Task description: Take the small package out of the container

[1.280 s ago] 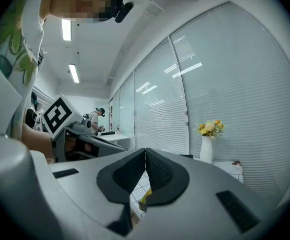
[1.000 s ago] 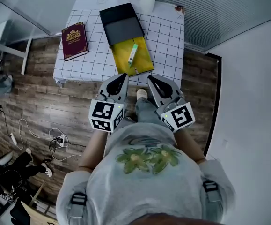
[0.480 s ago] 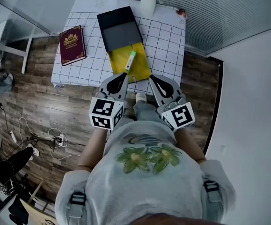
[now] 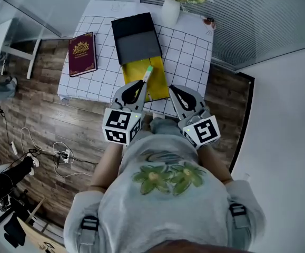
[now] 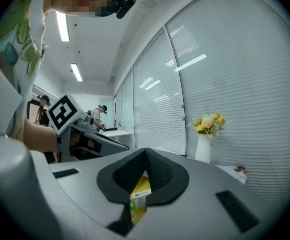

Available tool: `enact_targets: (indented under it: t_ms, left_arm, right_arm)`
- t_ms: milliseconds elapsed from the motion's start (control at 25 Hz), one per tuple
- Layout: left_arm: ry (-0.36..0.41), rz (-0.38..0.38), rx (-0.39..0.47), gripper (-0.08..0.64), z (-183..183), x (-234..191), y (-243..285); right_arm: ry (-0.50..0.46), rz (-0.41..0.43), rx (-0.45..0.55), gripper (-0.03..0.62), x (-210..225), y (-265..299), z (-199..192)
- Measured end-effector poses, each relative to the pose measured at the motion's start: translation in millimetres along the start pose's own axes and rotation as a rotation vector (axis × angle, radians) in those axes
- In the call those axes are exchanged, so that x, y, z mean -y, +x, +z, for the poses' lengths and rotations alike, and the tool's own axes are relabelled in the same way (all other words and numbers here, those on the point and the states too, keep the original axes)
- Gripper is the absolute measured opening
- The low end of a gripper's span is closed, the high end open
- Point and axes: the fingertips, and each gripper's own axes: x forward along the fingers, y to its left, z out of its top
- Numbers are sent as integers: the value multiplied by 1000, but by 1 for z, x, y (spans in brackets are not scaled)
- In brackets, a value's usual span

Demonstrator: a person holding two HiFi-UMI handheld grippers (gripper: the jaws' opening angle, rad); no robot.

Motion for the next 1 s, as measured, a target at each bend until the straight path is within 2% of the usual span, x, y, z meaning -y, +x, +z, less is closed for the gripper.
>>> enact_targets:
  t_ms: [320, 560, 1000]
  left_arm:
    - [-5, 59, 6, 12, -1, -10, 13]
    - [2, 58, 2, 87, -1, -9, 22]
    - [37, 75, -71, 156, -17, -17, 46]
  right_arm:
    - [-10, 65, -6, 6, 9, 14, -7]
    - [-8, 90, -12, 7, 13, 20, -11]
    - [-4, 104, -40, 6, 29, 29, -21]
